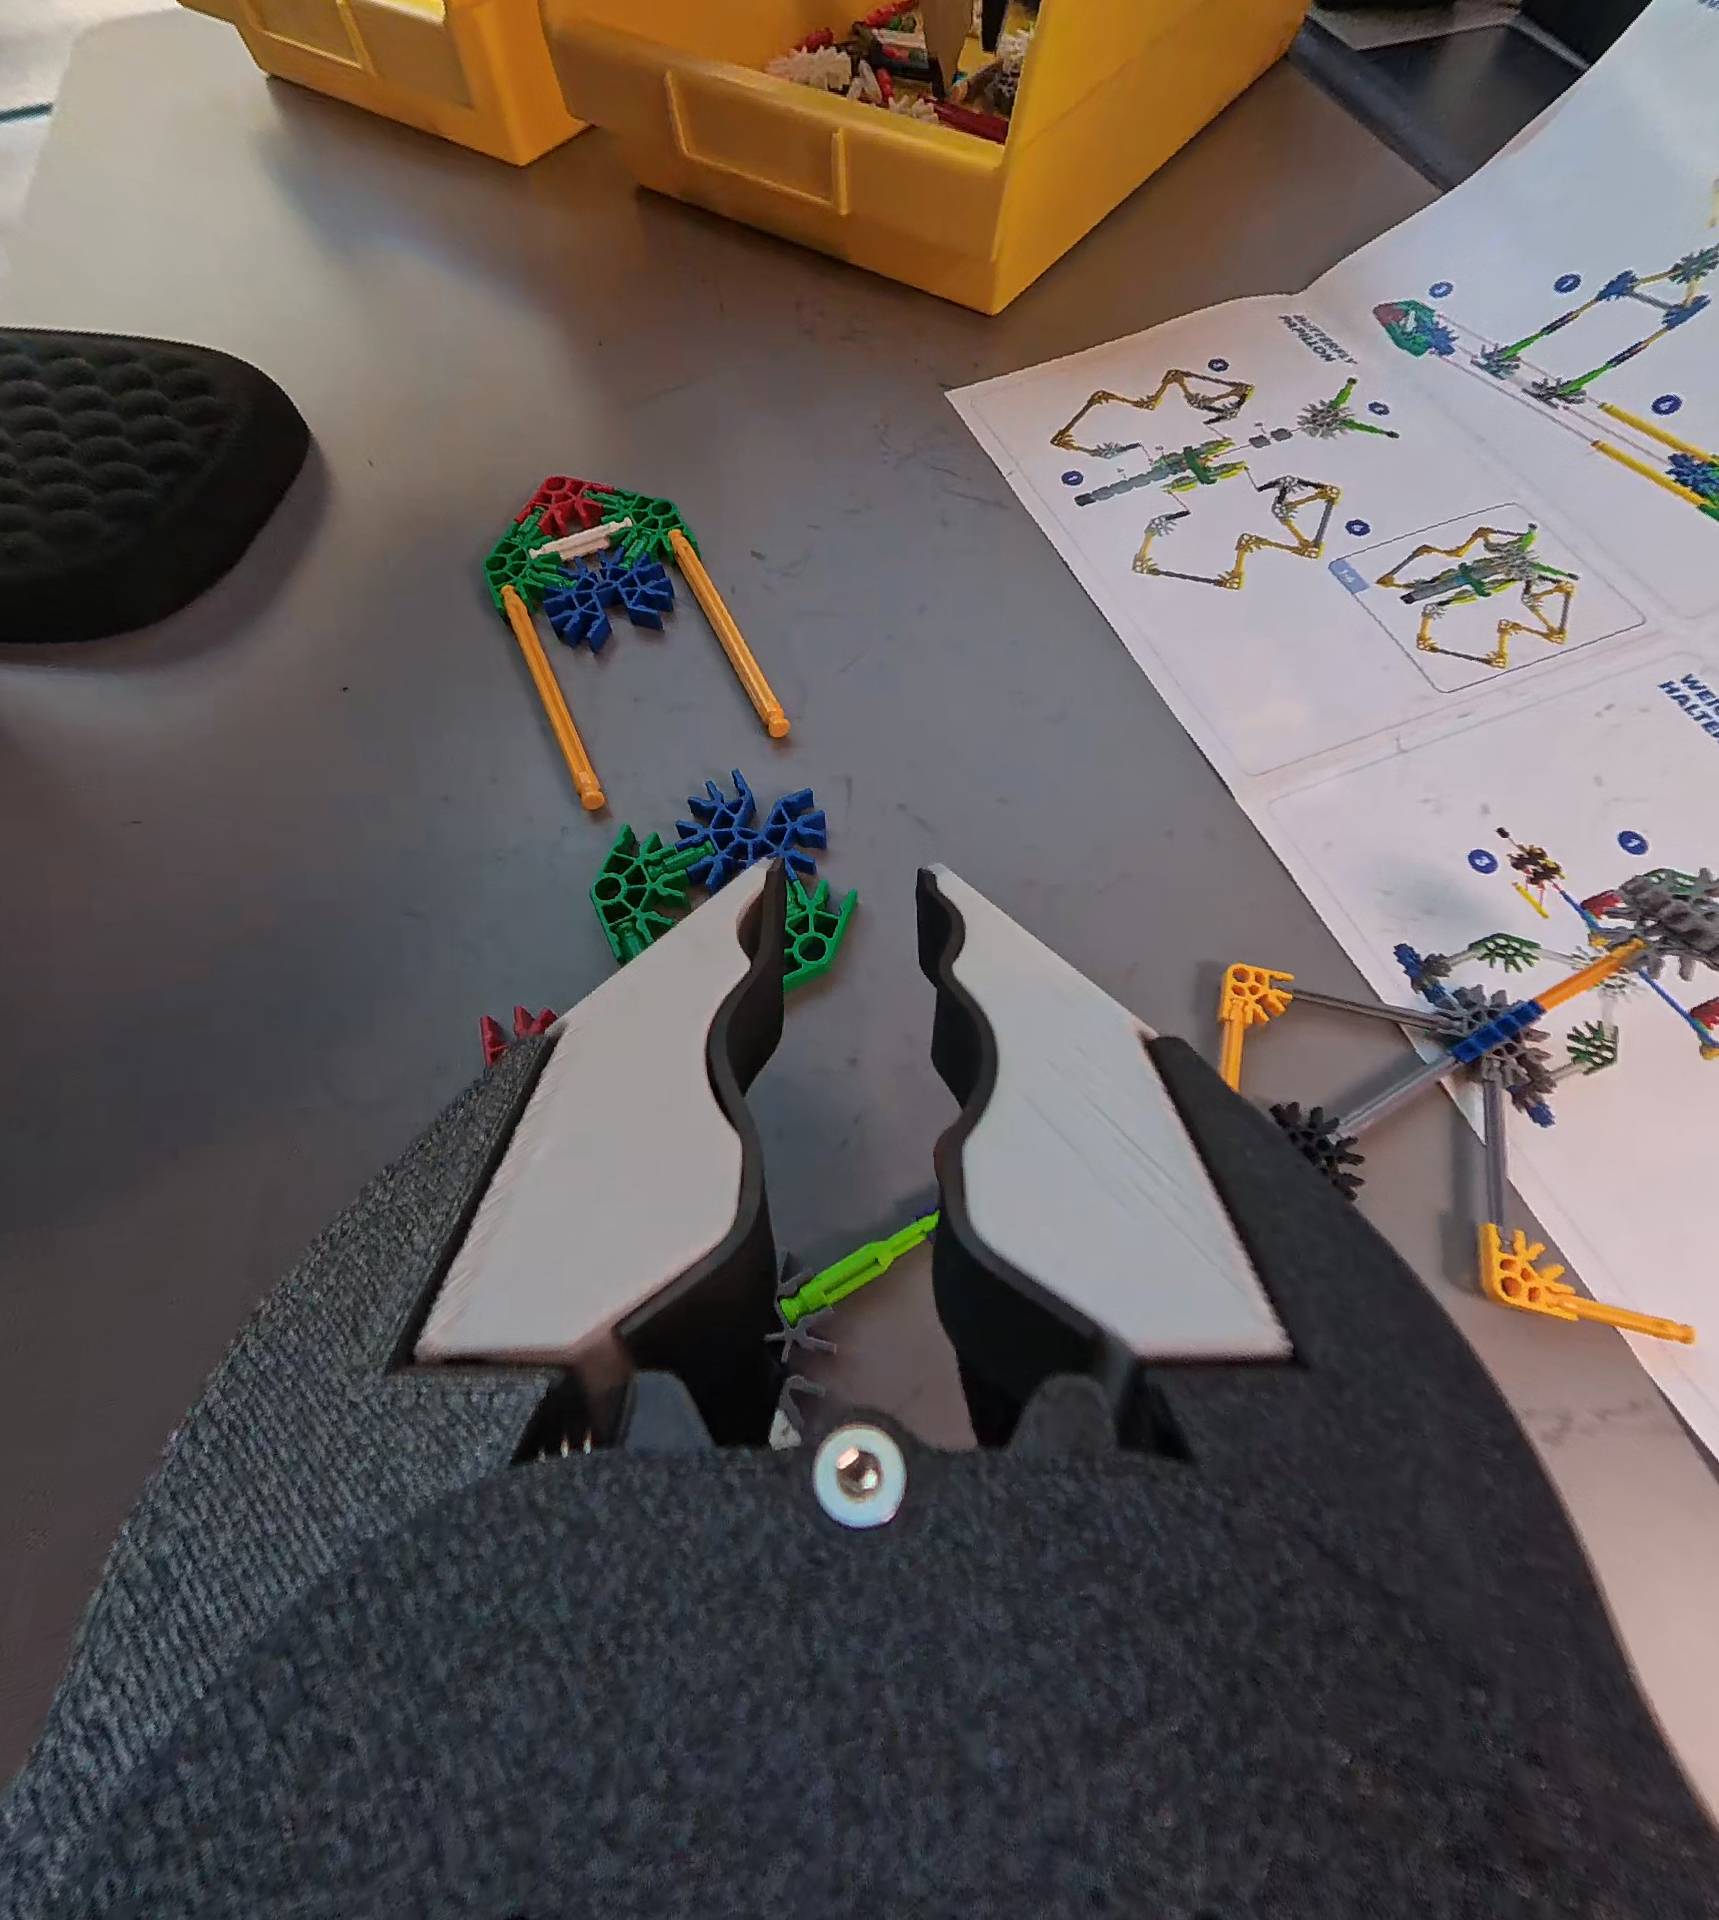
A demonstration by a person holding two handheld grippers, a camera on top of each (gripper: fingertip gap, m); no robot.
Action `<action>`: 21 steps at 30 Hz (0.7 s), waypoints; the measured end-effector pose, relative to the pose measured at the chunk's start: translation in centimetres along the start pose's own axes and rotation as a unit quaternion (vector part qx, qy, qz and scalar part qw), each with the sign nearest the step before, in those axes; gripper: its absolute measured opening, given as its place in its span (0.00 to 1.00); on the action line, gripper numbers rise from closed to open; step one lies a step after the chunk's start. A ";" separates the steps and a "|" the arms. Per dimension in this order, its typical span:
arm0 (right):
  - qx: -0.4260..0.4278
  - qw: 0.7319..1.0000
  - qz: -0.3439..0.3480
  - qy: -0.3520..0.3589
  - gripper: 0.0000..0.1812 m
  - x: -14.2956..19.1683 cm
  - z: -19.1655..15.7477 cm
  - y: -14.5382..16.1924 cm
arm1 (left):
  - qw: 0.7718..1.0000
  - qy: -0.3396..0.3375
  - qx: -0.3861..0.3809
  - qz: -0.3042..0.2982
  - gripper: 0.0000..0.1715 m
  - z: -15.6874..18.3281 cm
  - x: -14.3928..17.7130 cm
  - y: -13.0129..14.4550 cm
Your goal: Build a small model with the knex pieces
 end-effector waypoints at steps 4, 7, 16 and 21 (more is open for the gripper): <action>0.000 1.000 -0.007 -0.002 0.13 -0.2 0.0 0.2 | 1.000 0.007 0.002 0.011 0.18 -0.2 -0.1 -0.5; 0.000 1.000 -0.013 -0.004 0.13 -0.3 -0.1 0.5 | 1.000 0.014 -0.001 0.008 0.18 -0.2 -0.1 -0.6; -0.001 1.000 -0.017 -0.004 0.13 -0.4 0.0 0.7 | 0.999 0.023 -0.031 -0.002 0.07 -0.3 0.5 0.4; -0.002 1.000 -0.020 -0.007 0.13 -0.5 0.0 0.8 | 0.999 0.007 -0.031 0.007 0.04 -0.6 0.9 1.1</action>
Point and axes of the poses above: each gripper's, where its closed fingertips meet, x back along the fingers, y out of its underside, z = x × y across the jaws, the point moved 5 cm from there along x, back along the fingers, and after that the axes turned 5 degrees about -z, right-handed, at the moved point
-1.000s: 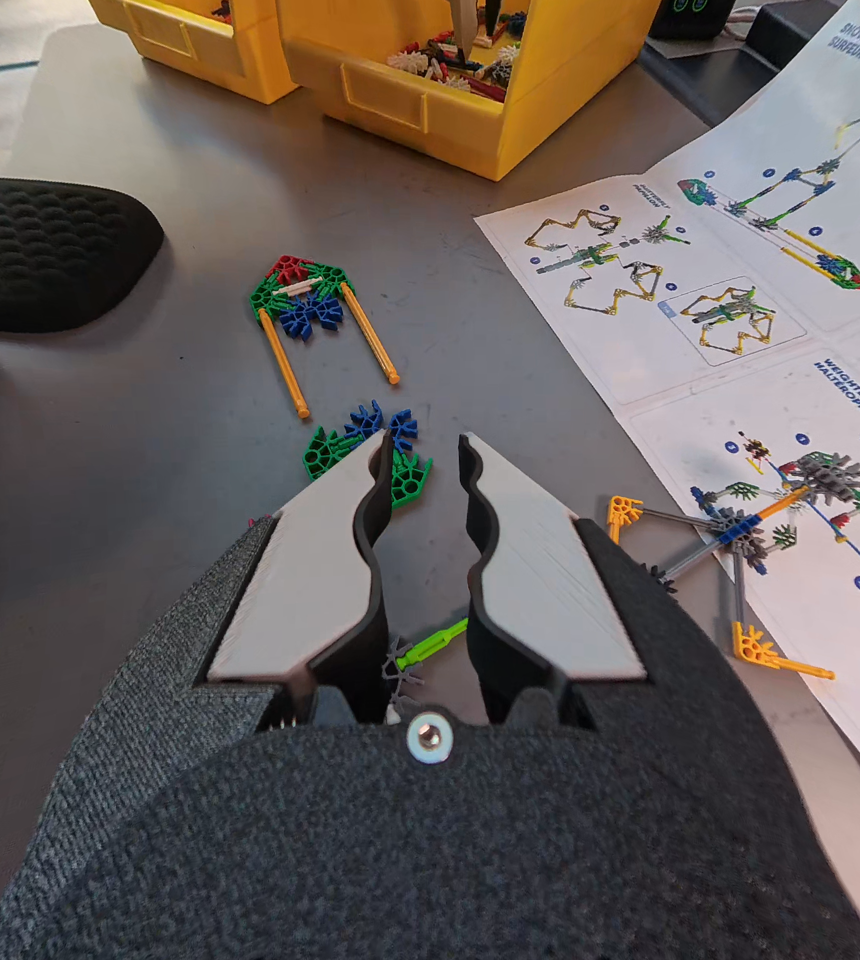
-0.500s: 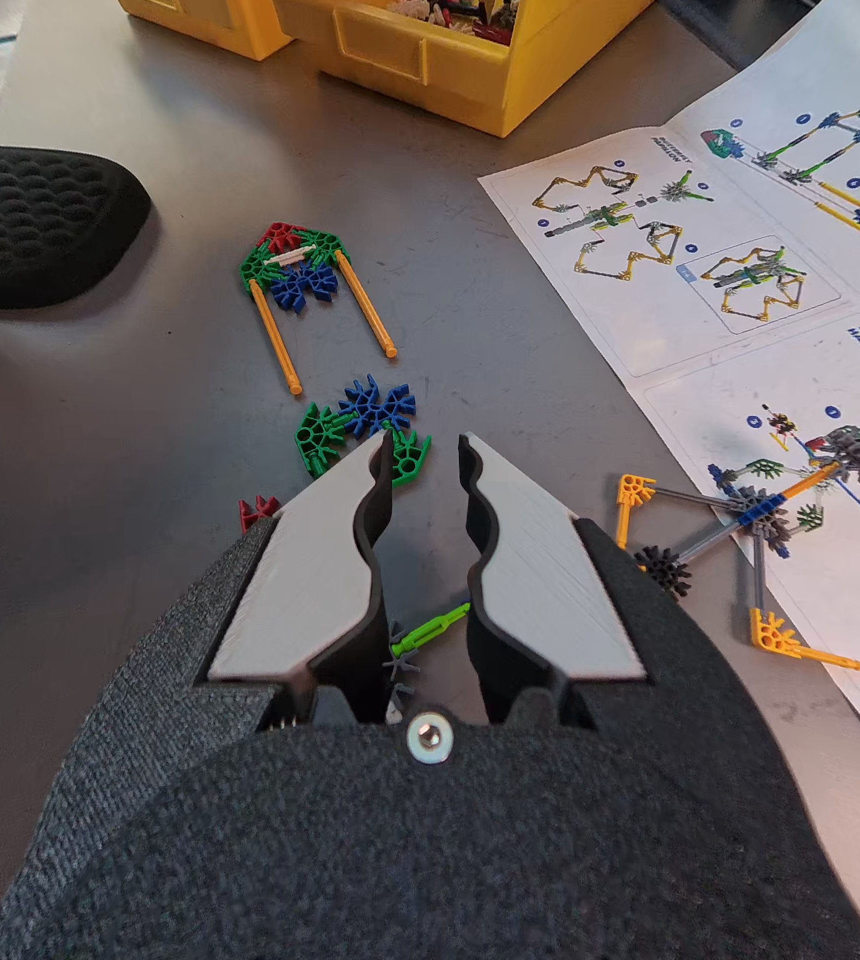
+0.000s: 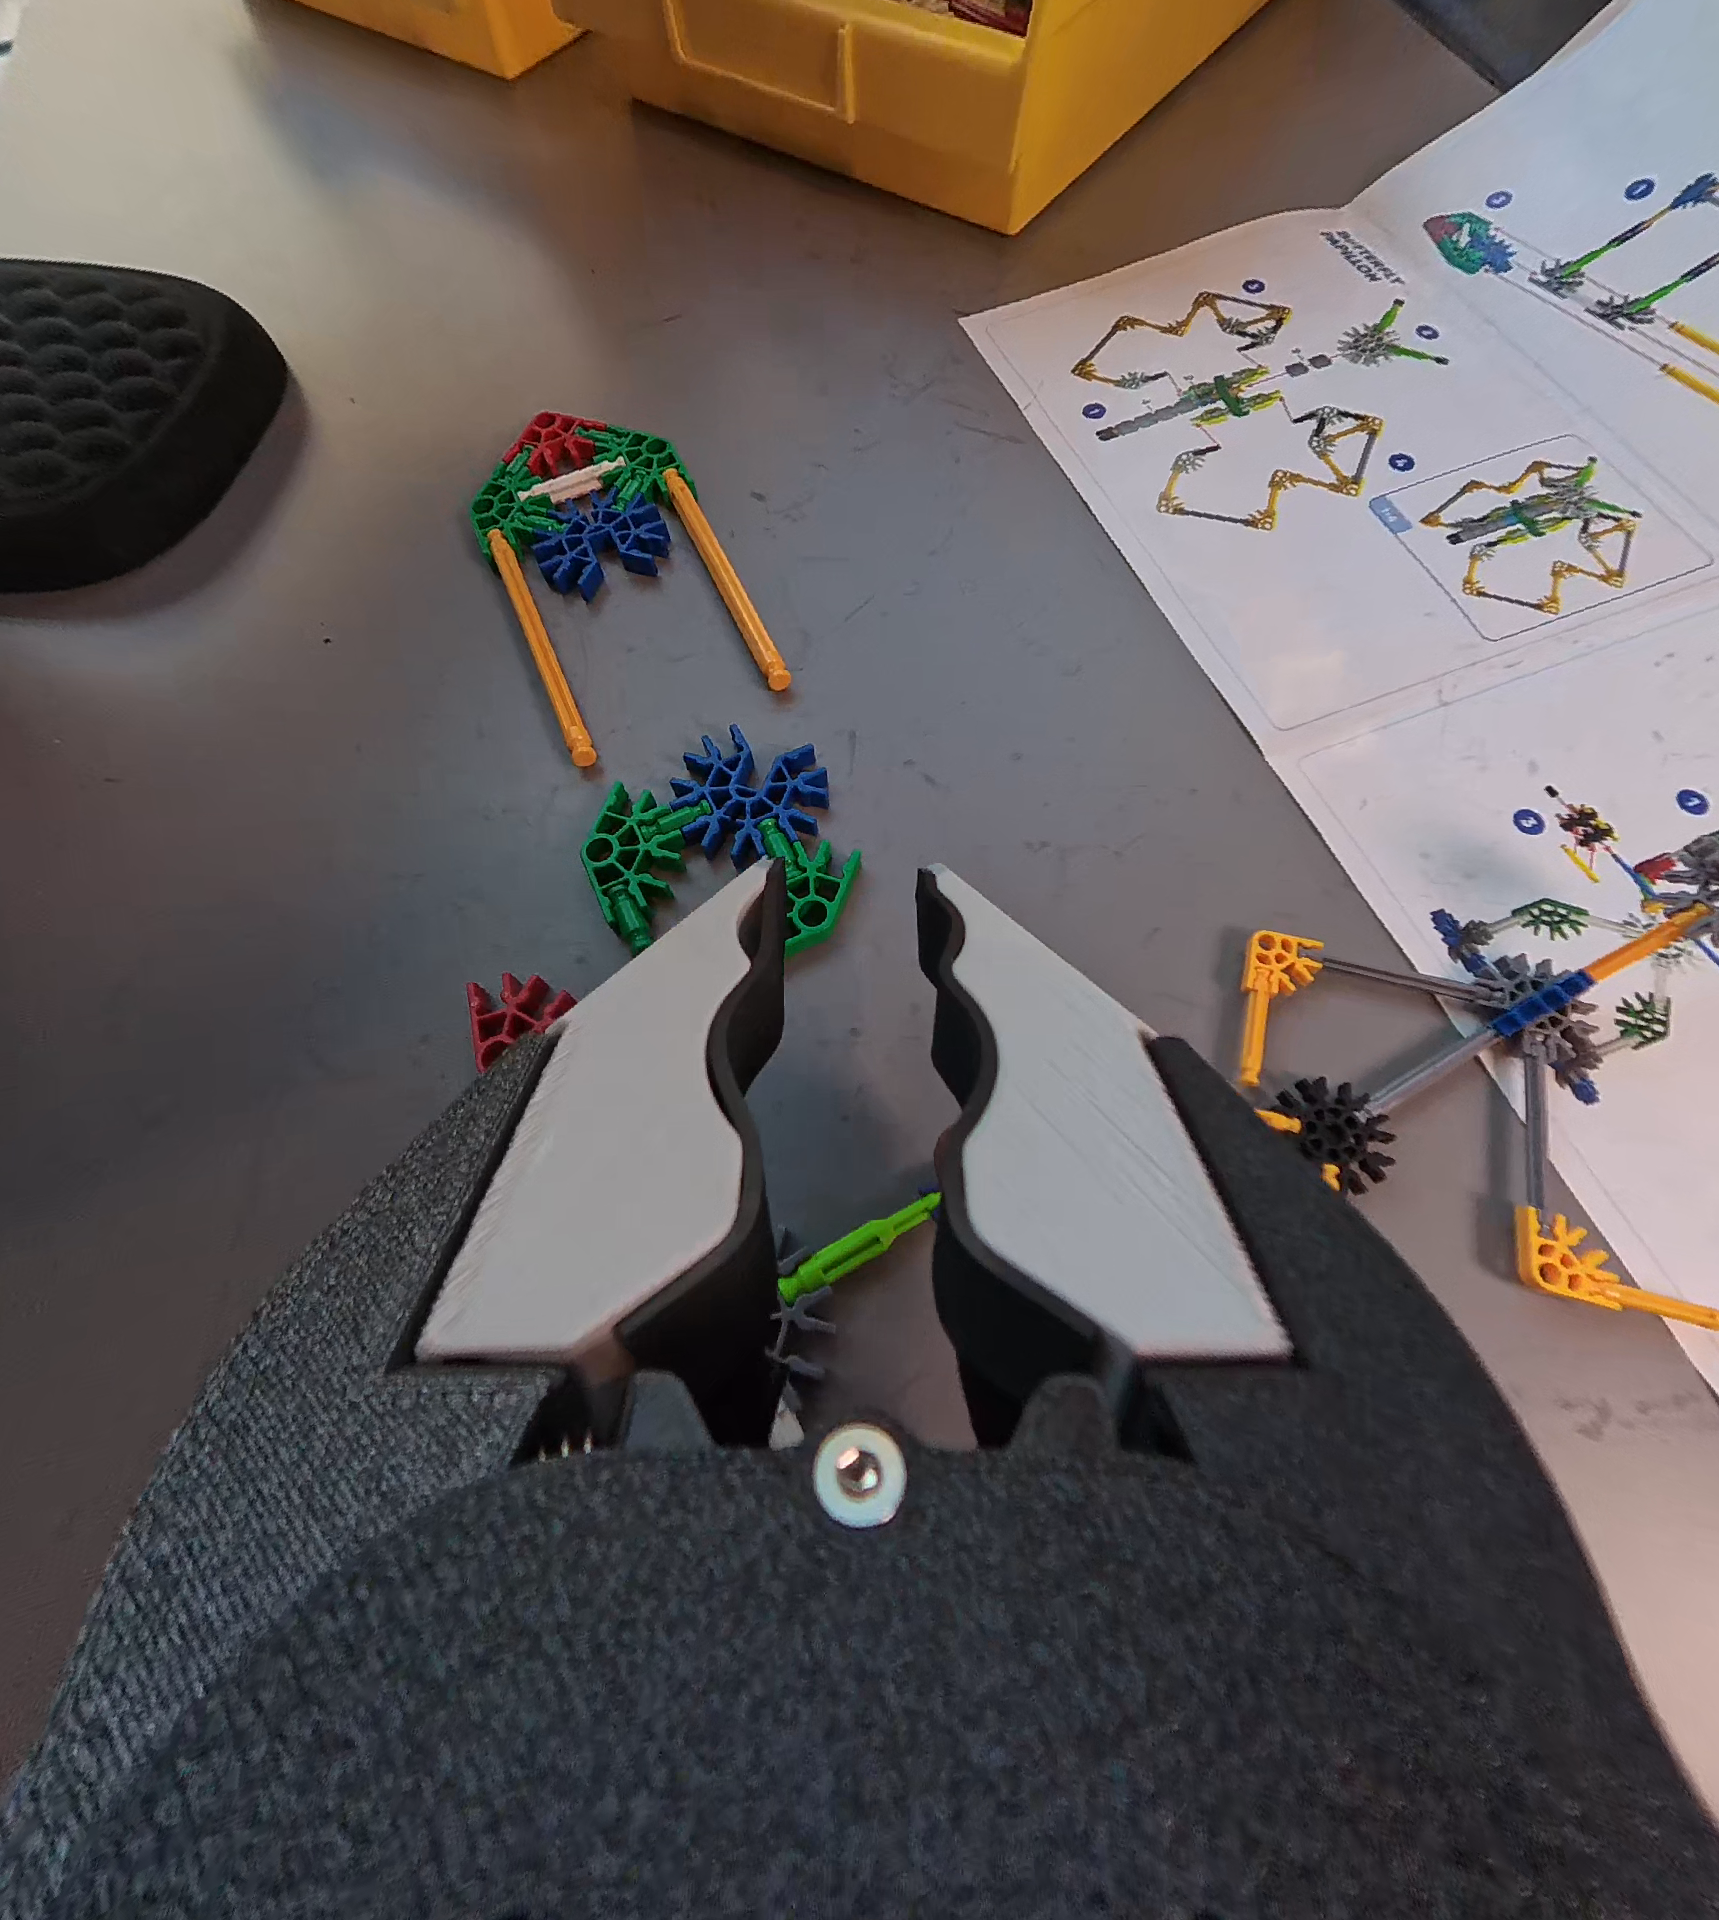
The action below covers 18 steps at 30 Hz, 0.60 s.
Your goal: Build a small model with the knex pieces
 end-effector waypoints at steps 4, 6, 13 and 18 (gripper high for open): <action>0.000 1.000 -0.001 -0.001 0.13 -0.1 -0.1 0.0 | 0.999 0.006 0.042 0.016 0.11 -0.7 -0.1 0.1; 0.000 1.000 -0.002 -0.001 0.13 -0.1 -0.1 0.0 | 0.999 0.009 0.038 0.024 0.12 -0.6 -0.3 -0.1; -0.004 1.000 -0.004 -0.002 0.13 -0.1 0.0 0.1 | 0.999 0.024 0.038 0.016 0.18 -0.2 -0.9 -0.9; -0.005 1.000 -0.006 0.001 0.13 -0.1 0.0 0.2 | 0.999 -0.015 0.025 -0.020 0.17 -0.8 -1.1 -0.6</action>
Point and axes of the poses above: each gripper's, where its closed fingertips meet, x back along the fingers, y out of its underside, z = x × y across the jaws, the point moved 5 cm from there along x, back along the fingers, and after that the axes turned 5 degrees about -z, right-handed, at the moved point
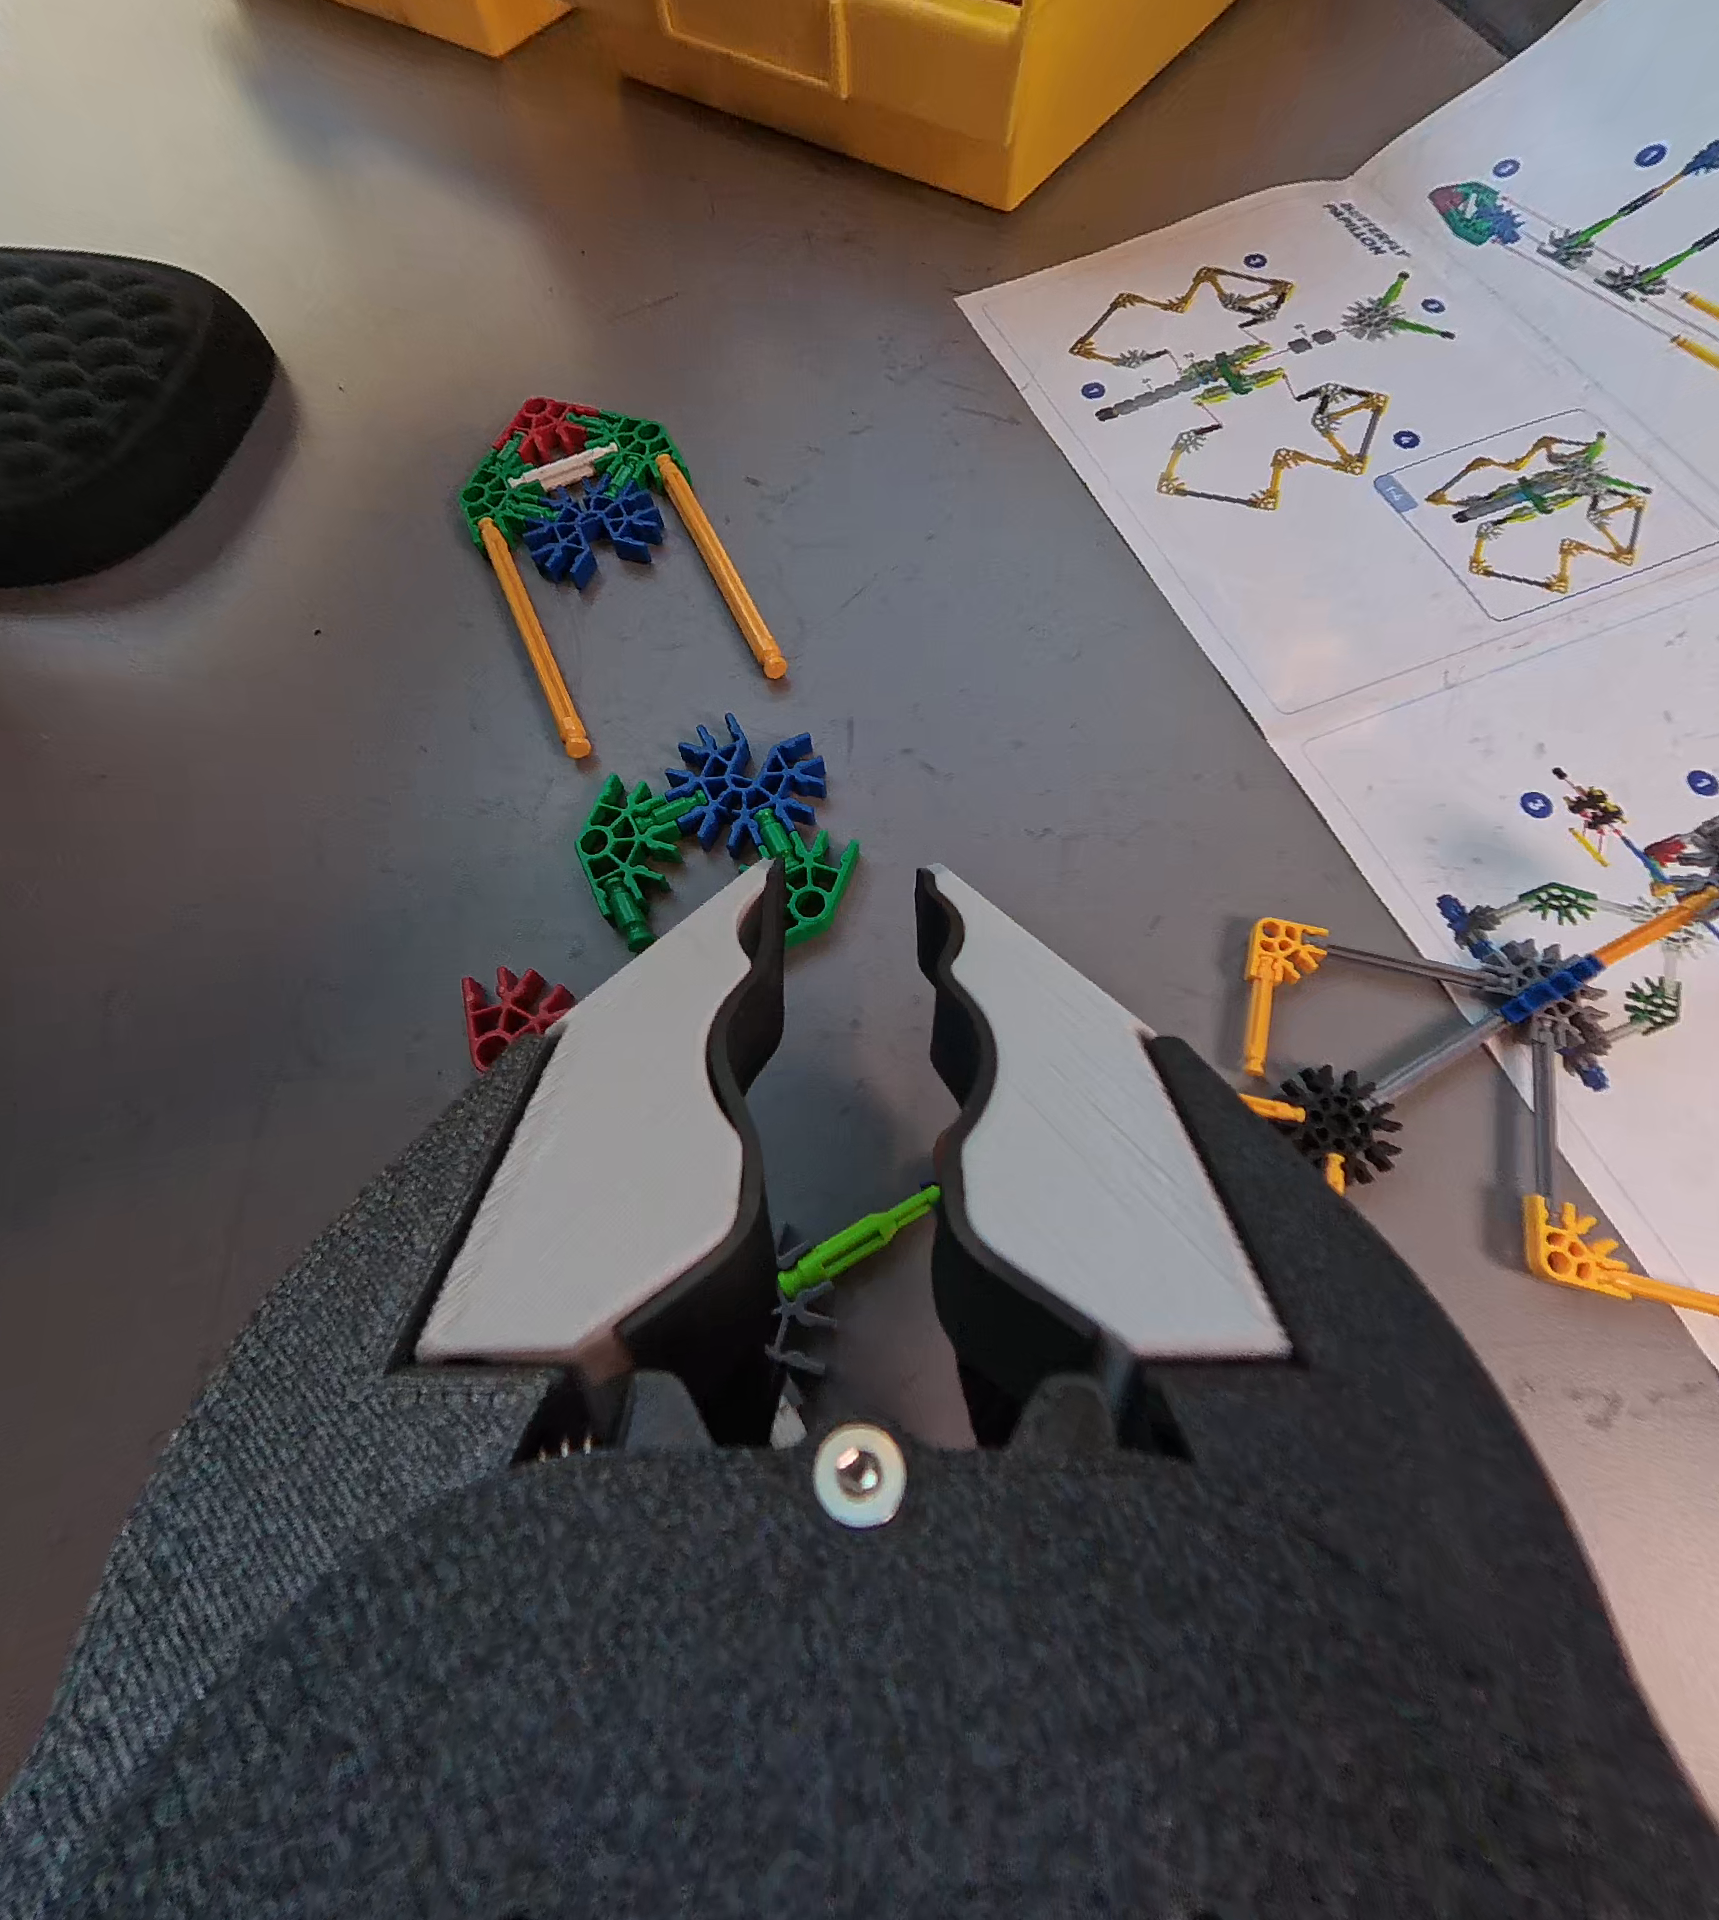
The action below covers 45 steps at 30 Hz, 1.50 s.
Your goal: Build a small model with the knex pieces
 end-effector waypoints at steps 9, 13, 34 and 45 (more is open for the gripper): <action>0.000 1.000 -0.005 0.001 0.13 0.0 0.0 0.1 | 1.000 0.000 -0.007 -0.011 0.06 0.2 -0.2 0.5; -0.002 1.000 -0.006 0.000 0.13 -0.1 0.1 0.2 | 1.000 -0.014 -0.018 0.007 0.03 0.2 -0.1 0.5; -0.028 1.000 -0.009 -0.011 0.13 -0.2 0.5 0.4 | 0.985 -0.086 -0.149 0.011 0.13 -1.3 -0.3 0.1; -0.054 0.998 -0.005 -0.026 0.13 -0.1 0.9 0.4 | 0.931 -0.135 -0.333 -0.064 0.04 -0.9 -0.6 -0.6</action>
Point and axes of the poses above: each gripper's, where its closed fingertips meet, x back along the fingers, y out of its underside, z = x × y across the jaws, the point moved 5 cm from there along x, back along the fingers, and after that the axes turned 5 degrees about -z, right-handed, at the moved point
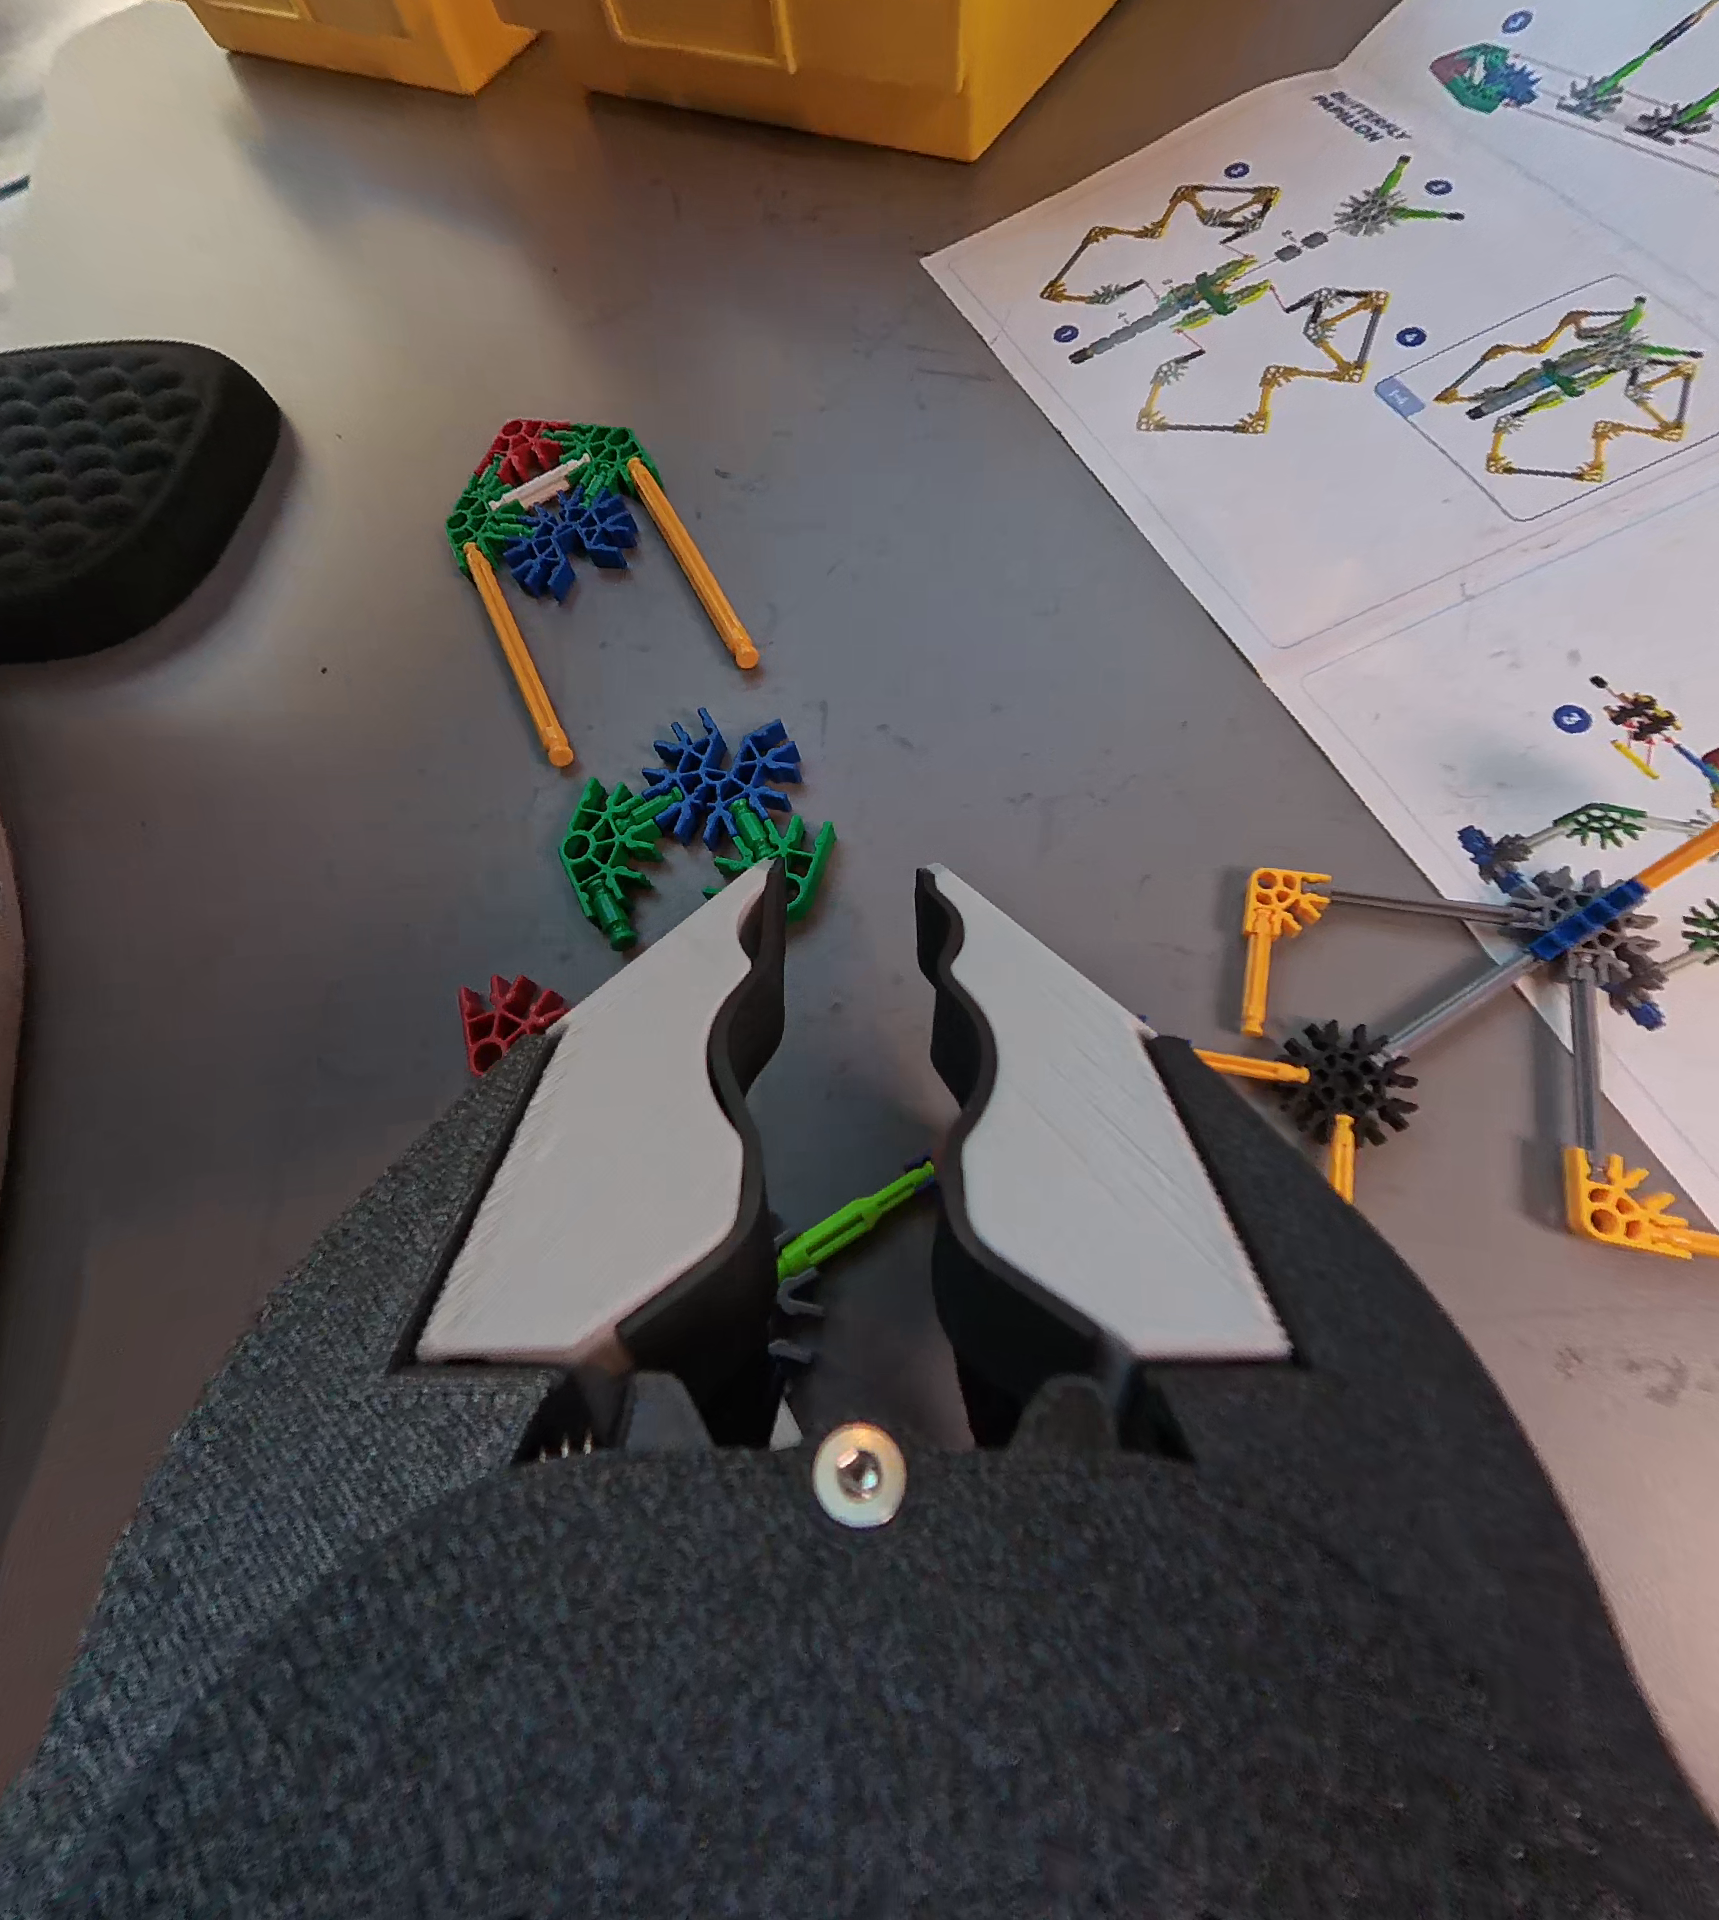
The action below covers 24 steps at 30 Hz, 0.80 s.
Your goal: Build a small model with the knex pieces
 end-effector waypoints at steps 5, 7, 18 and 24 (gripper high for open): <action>-0.007 1.000 0.001 -0.005 0.13 0.0 0.1 0.0 | 0.998 0.052 0.042 0.013 0.03 0.0 0.5 0.0; -0.004 1.000 0.003 -0.005 0.13 0.1 0.0 0.0 | 0.993 0.060 0.081 0.056 0.03 -0.2 2.0 -0.2; 0.017 0.999 0.033 0.004 0.13 0.9 -0.5 -0.9 | 0.899 0.034 0.142 0.413 0.03 7.9 21.1 -13.7; 0.047 0.996 0.078 -0.005 0.13 2.2 -1.8 -2.2 | 0.799 0.189 0.172 0.545 0.03 17.6 22.1 -27.1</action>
Point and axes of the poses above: each gripper's, where its closed fingertips meet, x back along the fingers, y out of its underside, z = x × y across the jaws, the point moved 5 cm from there along x, back along the fingers, and after that the axes turned 5 degrees about -z, right-handed, at the moved point
